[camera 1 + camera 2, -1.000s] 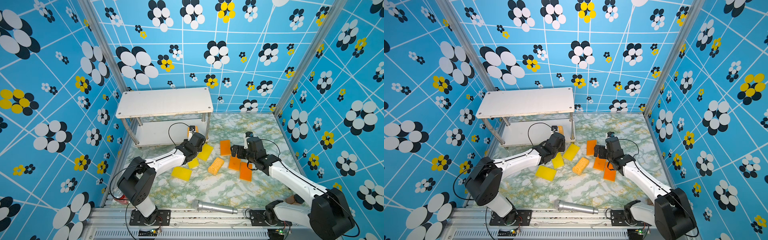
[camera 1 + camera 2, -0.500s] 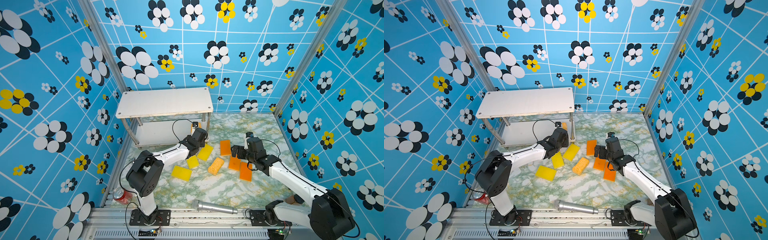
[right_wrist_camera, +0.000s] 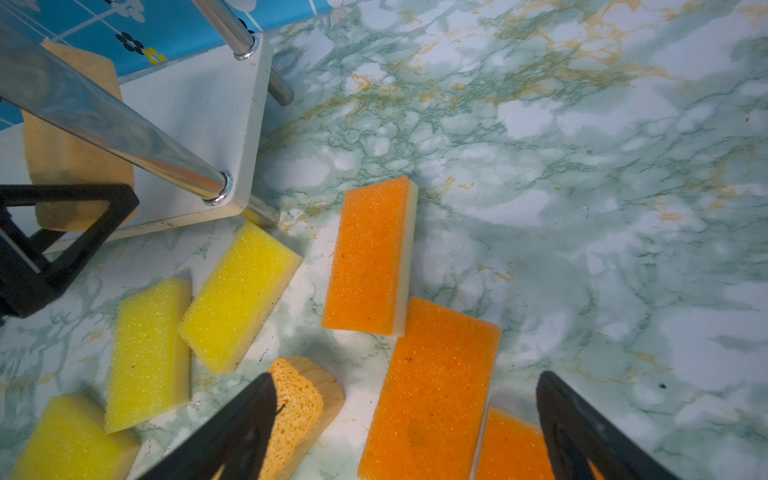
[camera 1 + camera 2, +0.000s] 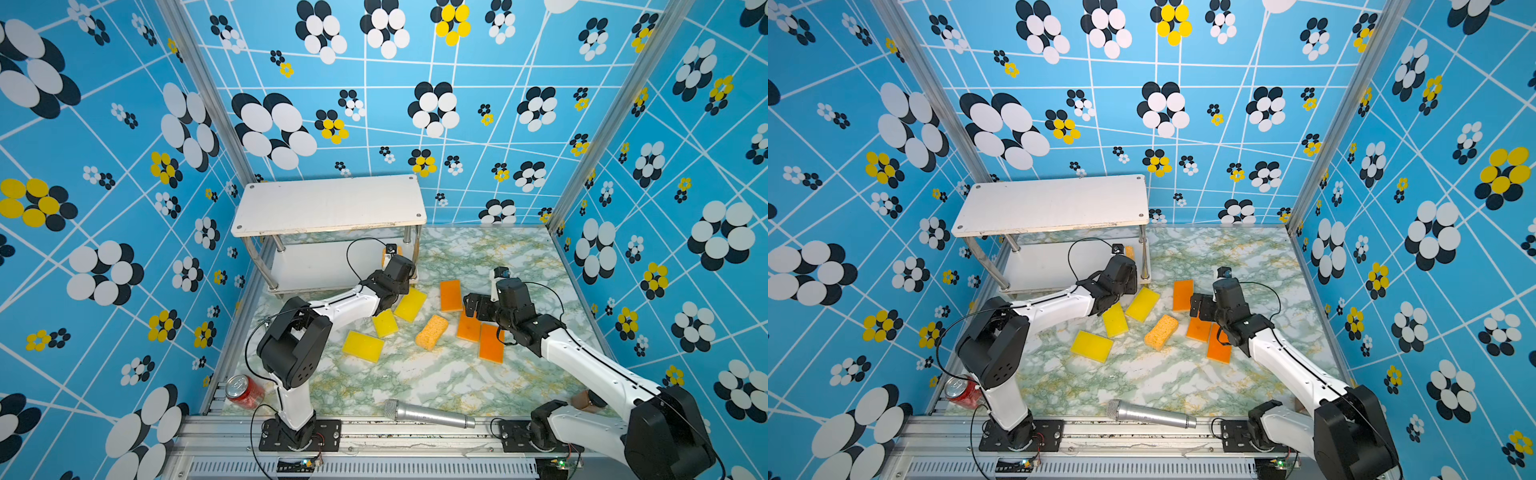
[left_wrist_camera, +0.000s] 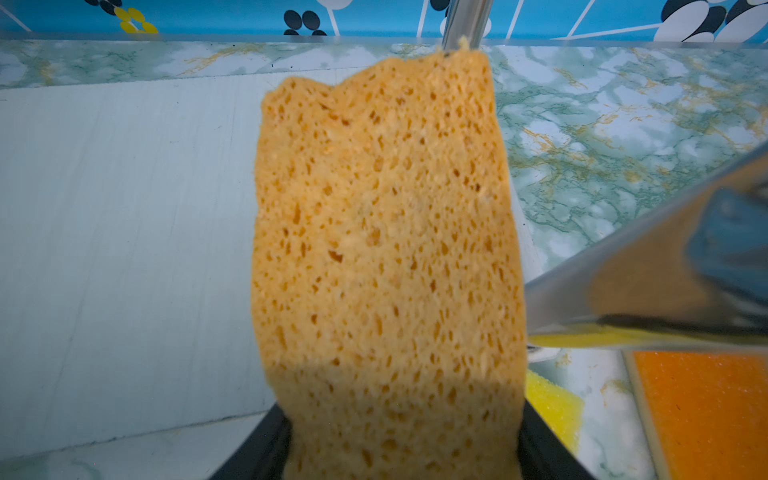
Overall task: Place and organize the cleaning sponges onto the shelf
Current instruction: 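Lift the tan sponge with the left gripper and carry it onto the lower shelf, then lower the tan sponge onto the lower shelf and open the left gripper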
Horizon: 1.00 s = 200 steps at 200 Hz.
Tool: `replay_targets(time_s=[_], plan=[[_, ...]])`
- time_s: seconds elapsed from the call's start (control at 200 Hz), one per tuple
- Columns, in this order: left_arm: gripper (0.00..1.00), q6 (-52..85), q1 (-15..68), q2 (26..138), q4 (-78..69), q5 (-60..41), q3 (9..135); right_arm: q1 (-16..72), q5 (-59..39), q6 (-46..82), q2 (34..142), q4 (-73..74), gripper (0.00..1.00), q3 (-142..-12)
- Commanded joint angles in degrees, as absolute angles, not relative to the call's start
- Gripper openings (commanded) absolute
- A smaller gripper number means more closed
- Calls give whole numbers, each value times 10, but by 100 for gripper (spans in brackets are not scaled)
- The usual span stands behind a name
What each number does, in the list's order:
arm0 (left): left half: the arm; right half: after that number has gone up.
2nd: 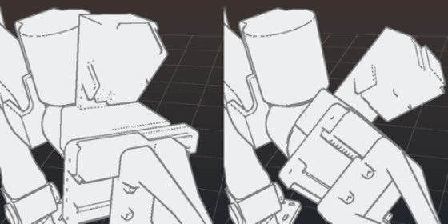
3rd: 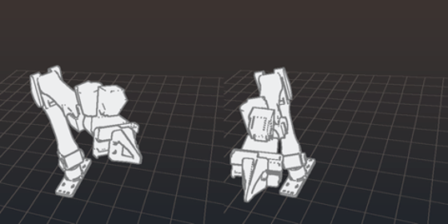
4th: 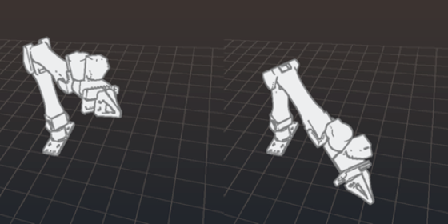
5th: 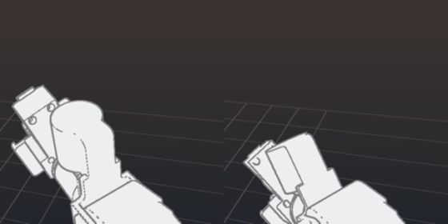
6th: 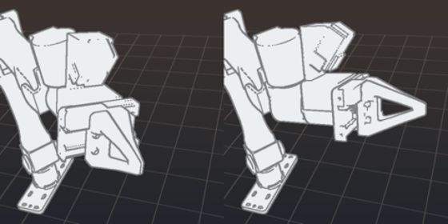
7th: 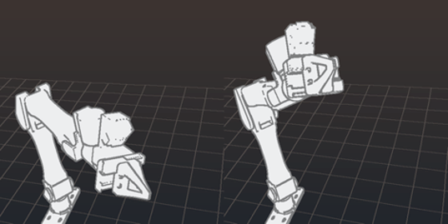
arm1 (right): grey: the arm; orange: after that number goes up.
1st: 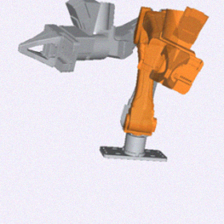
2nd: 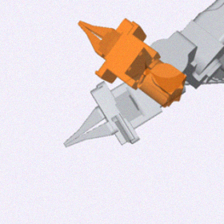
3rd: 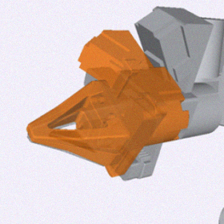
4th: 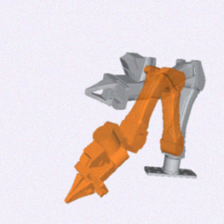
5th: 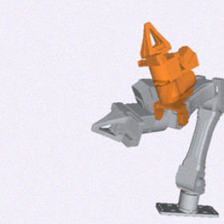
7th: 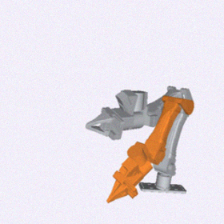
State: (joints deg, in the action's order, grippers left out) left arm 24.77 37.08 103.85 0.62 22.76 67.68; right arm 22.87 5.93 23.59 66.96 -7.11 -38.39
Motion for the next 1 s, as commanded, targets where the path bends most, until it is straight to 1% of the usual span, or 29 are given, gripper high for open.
replay_targets(time_s=[0.0,0.11,0.12,0.135,0.235,0.995], plan=[[42,240,366,1052,1,241,685,234,72,233,664,-81,99,-371],[42,239,366,1054,10,243,688,234,70,234,666,-80,99,-372],[46,239,366,1055,10,243,688,234,70,234,667,-80,99,-372],[47,239,366,1054,10,244,688,233,71,234,666,-79,99,-371],[48,239,365,1059,13,249,691,234,71,234,668,-78,99,-371],[48,251,358,1090,-6,260,695,234,69,235,682,-73,99,-371]])
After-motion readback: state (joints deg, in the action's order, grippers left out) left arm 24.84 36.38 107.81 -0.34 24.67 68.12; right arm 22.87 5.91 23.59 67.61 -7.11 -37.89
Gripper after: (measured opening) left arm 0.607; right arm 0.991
